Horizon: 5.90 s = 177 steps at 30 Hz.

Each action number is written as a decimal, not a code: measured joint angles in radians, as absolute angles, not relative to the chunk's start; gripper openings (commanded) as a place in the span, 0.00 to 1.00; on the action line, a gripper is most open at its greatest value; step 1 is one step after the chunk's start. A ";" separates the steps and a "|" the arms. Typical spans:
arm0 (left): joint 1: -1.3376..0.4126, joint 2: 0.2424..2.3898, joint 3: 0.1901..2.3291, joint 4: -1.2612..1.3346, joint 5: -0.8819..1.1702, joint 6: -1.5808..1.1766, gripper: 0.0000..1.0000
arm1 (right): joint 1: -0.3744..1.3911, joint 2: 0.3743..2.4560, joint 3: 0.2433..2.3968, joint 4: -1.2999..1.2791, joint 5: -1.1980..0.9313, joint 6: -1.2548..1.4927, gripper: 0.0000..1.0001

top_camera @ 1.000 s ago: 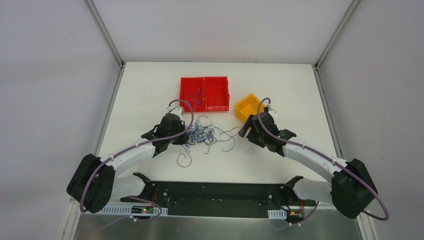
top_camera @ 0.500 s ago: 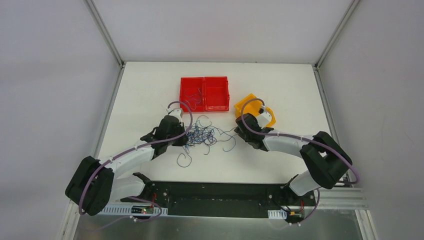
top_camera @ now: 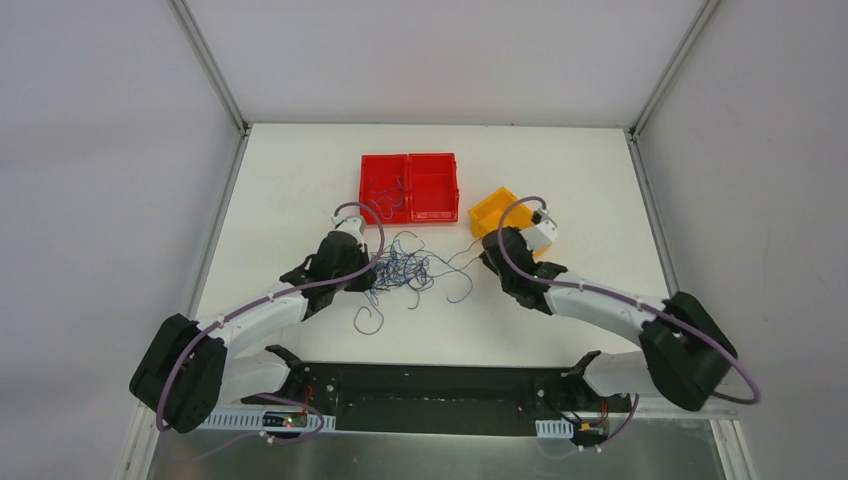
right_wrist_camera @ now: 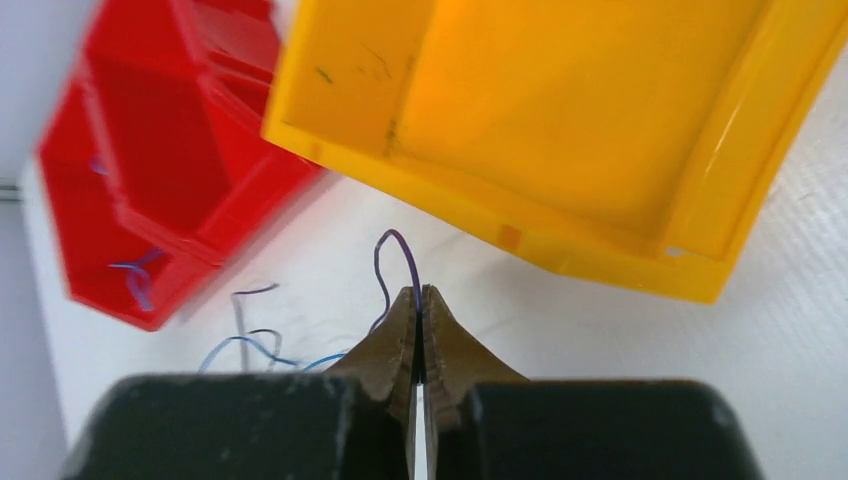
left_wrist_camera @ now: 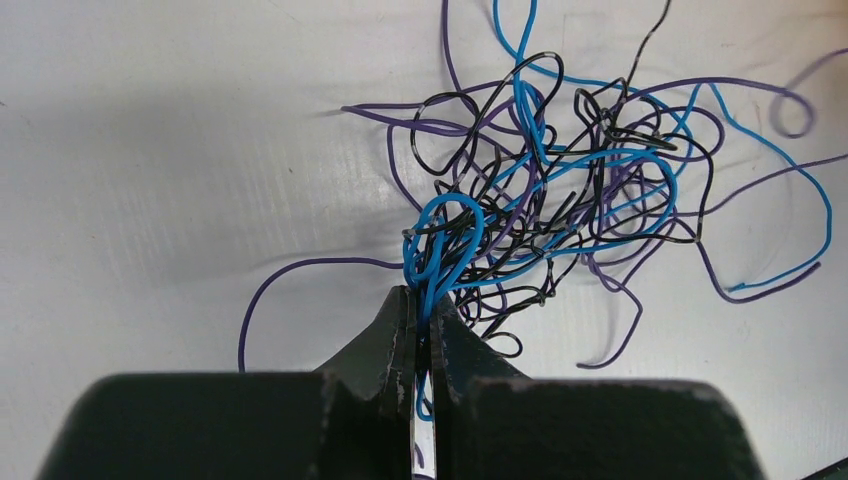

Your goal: Untangle the cables

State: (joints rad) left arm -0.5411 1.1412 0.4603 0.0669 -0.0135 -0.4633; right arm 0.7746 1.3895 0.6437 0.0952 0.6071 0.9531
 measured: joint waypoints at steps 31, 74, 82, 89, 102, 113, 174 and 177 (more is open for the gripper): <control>-0.541 1.161 0.463 0.004 -0.257 -0.554 0.00 | 0.763 0.438 0.793 -0.514 1.107 0.459 0.00; -0.541 0.965 0.468 -0.162 -0.446 -0.564 0.00 | 0.794 0.883 0.736 -0.496 0.083 0.332 0.00; -0.541 0.950 0.453 -0.135 -0.450 -0.564 0.00 | 0.826 0.955 0.725 -0.445 0.044 0.338 0.03; -0.541 0.933 0.433 -0.119 -0.450 -0.564 0.00 | 0.869 1.041 0.723 -0.412 0.046 0.348 0.81; -0.541 0.929 0.427 -0.109 -0.450 -0.564 0.00 | 0.947 1.302 0.787 -0.405 0.174 0.352 0.99; -0.541 0.927 0.427 -0.108 -0.450 -0.564 0.00 | 1.026 1.435 0.824 -0.441 0.222 0.379 0.98; -0.542 0.922 0.446 -0.117 -0.321 -0.522 0.73 | 0.476 0.810 0.869 -0.652 0.180 0.353 0.00; -0.545 0.893 0.464 -0.118 -0.274 -0.521 0.80 | 0.476 0.828 0.897 -0.655 0.056 0.327 0.00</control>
State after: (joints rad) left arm -0.5449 0.8932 0.4637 -0.1181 -0.2745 -0.5213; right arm 0.4763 0.8276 0.8970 -0.6552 0.0555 0.3275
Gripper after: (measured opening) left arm 0.737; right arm 0.016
